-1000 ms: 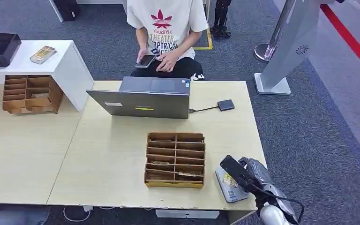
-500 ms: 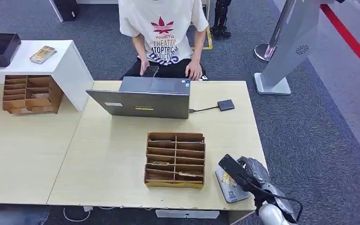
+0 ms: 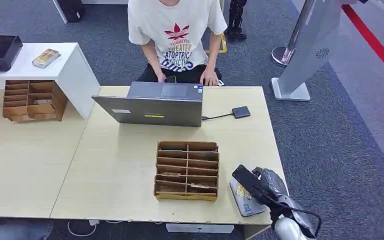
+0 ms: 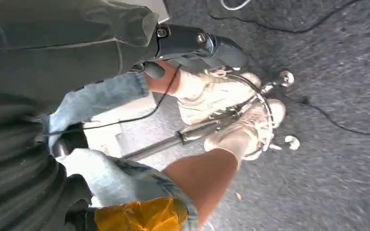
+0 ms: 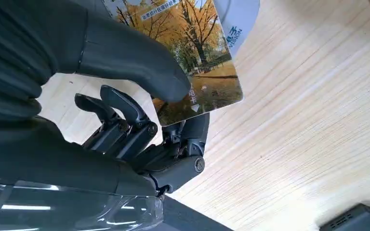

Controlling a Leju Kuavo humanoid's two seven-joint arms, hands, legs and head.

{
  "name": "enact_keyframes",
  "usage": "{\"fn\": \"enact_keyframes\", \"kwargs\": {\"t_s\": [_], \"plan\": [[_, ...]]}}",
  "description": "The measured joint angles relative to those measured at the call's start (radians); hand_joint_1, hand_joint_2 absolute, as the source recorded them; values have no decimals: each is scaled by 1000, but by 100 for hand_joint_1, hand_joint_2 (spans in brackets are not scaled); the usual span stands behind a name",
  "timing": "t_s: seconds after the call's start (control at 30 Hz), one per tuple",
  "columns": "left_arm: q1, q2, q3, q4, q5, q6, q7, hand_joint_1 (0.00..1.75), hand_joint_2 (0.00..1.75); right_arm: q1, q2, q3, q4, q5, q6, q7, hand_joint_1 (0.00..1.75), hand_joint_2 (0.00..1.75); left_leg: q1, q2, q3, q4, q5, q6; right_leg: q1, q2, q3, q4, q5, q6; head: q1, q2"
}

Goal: Pass the card to the sensor for recognition and then transmit it.

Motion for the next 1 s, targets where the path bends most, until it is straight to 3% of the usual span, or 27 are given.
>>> {"fn": "enact_keyframes", "kwargs": {"t_s": [0.13,0.43,0.83,1.0], "plan": [[4,0,0,0,7,0,-7,0,175,0,0,0,0,0,0,0,175,175,0,0,0,0,0,0,0,0,0,0,0,0,0,0],[15,3,43,0,103,0,-88,0,175,6,0,-2,-2,0,-2,-2,175,175,0,0,0,0,0,0,0,0,0,0,0,0,0,0],[23,9,76,0,120,0,-99,0,175,9,0,-3,-4,0,-2,-2,175,175,0,0,0,0,0,0,0,0,0,0,0,0,0,0],[36,9,150,4,278,0,-184,0,175,14,-1,-5,-4,-6,-11,-8,175,175,0,0,0,0,0,0,0,0,0,0,0,0,0,0]]}}
